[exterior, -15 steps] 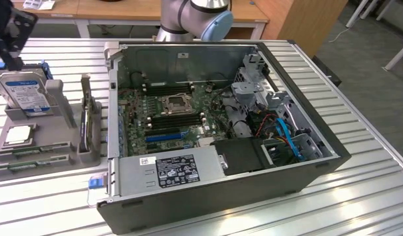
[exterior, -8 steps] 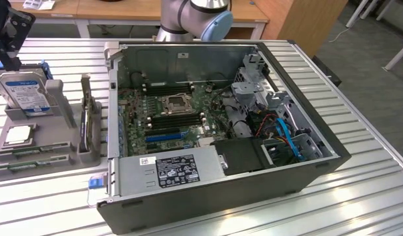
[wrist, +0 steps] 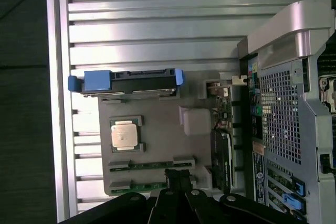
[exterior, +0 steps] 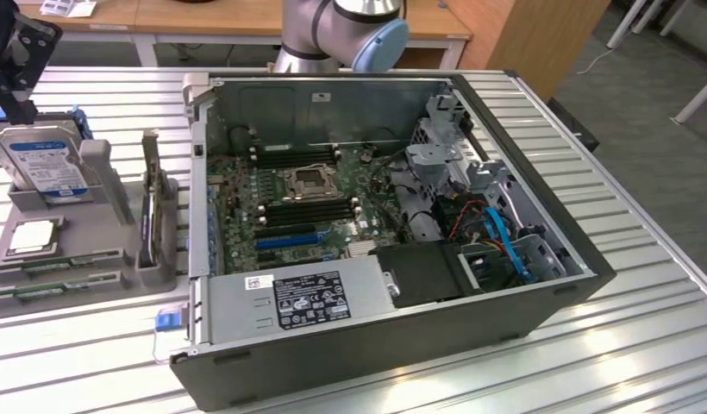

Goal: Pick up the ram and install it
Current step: 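Pick up the ram and move it above insertion slot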

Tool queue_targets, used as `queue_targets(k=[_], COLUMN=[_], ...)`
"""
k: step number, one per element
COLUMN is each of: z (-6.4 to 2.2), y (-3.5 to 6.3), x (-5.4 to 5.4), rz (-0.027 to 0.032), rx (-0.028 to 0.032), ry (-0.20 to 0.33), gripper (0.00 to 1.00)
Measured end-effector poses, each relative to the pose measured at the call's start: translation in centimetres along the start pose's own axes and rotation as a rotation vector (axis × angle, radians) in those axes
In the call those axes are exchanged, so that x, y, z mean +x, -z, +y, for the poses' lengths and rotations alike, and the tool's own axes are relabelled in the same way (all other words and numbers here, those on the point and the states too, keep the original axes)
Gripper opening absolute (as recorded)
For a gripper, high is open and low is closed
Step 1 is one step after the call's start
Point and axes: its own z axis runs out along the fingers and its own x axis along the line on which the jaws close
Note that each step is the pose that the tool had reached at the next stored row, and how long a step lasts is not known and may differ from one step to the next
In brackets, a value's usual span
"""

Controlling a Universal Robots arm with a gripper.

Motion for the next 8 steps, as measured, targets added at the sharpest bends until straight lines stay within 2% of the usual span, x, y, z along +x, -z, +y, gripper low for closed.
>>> queue_targets(k=[2,8], z=[0.00,0.00], y=[0.00,-0.02], x=[0.00,0.00], rz=[0.0003,0.0036], rx=[-0.0001,-0.0027], ry=[0.008,0.116], gripper=[0.11,0.11])
